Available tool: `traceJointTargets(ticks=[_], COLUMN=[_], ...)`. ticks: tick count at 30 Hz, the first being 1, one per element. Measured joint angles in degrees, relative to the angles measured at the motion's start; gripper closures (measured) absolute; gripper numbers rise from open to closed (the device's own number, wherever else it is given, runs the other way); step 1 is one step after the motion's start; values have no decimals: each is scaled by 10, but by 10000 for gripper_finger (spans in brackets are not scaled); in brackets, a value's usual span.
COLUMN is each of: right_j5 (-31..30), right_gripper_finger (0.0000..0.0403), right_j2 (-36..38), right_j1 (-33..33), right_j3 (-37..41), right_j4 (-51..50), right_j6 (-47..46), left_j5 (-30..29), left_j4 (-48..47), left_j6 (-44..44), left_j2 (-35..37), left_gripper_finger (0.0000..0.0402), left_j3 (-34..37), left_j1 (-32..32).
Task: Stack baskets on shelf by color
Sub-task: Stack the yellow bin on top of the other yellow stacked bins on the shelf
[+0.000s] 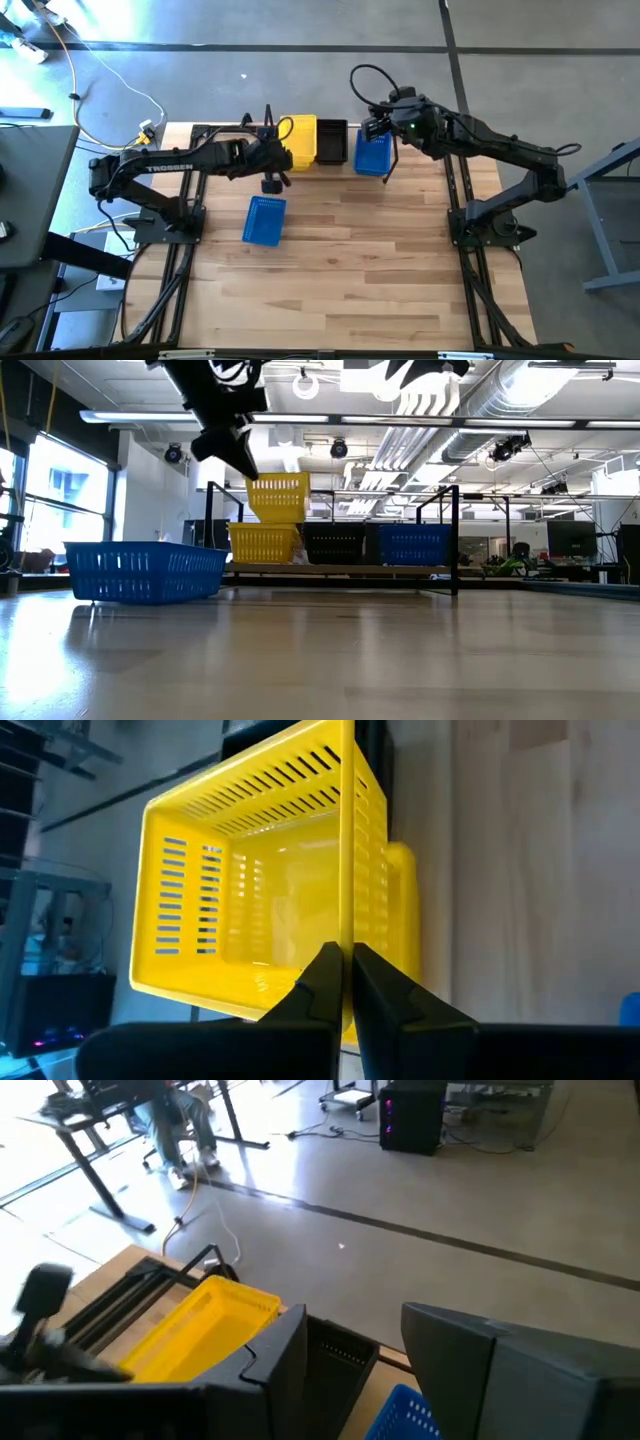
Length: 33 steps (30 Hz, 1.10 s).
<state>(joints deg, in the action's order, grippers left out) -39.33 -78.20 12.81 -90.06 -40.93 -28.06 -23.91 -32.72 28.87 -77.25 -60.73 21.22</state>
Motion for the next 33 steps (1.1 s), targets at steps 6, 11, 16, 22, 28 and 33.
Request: traceJointTargets(ticks=[6, 11, 16, 22, 28, 33], right_j5=[5, 6, 25, 36, 40, 40], right_gripper_finger=[253, 253, 253, 253, 253, 253], right_j2=[0, 0, 0, 0, 0, 0], right_j1=[8, 17, 30, 37, 37, 37], right_j3=[0, 0, 0, 0, 0, 0], right_j4=[-4, -4, -4, -4, -4, -4], right_j6=[13, 16, 28, 31, 31, 31], left_j5=[75, 85, 73, 62, 45, 55], left_j4=[-32, -46, -36, -34, -32, -30], left_j6=[21, 29, 34, 36, 44, 24], left_j2=[0, -4, -8, -27, -37, -37], left_gripper_finger=[401, 401, 401, 388, 360, 332], left_j3=[0, 0, 0, 0, 0, -6], left_j1=[52, 67, 79, 87, 88, 86])
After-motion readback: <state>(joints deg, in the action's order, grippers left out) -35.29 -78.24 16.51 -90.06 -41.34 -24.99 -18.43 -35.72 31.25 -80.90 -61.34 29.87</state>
